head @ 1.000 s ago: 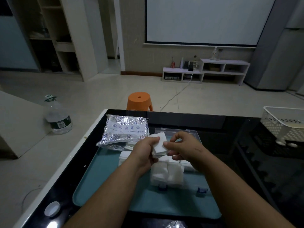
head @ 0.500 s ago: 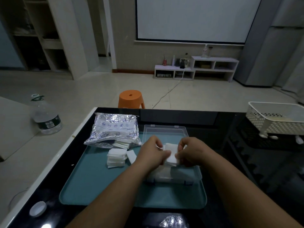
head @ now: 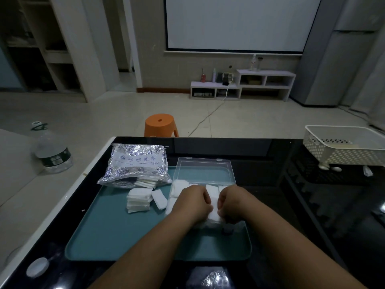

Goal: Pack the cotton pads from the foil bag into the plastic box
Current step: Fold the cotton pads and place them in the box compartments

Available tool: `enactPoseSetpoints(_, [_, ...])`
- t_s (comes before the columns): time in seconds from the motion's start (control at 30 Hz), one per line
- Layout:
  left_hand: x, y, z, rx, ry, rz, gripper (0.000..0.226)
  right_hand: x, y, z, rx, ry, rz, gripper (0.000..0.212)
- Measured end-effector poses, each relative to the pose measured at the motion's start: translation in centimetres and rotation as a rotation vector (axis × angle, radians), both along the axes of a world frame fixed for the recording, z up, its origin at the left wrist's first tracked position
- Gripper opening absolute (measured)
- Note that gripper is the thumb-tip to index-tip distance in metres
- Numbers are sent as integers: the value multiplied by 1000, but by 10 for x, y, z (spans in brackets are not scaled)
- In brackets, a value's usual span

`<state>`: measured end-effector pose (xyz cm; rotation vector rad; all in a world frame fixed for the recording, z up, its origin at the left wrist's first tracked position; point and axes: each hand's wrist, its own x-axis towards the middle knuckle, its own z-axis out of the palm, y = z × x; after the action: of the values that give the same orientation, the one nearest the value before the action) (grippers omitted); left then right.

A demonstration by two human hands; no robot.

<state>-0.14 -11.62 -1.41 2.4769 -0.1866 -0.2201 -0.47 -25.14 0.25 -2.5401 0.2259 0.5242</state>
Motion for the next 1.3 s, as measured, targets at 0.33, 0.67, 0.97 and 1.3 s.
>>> enactPoseSetpoints(0.33, [-2,-8,-10,139,-67,-26,16,4,-1,-9,-129,12,42,33])
enactPoseSetpoints(0.67, [2,-8,-16,166,-6,-42,22,15,12,-13,-374,109,110,32])
enactPoseSetpoints(0.97, [9,14,-5,-30,-66,11,29,20,7,3,-210,-42,47,17])
enactPoseSetpoints(1.3, [21,65,-3,-141,-159,170,19,22,43,6,-45,-283,78,16])
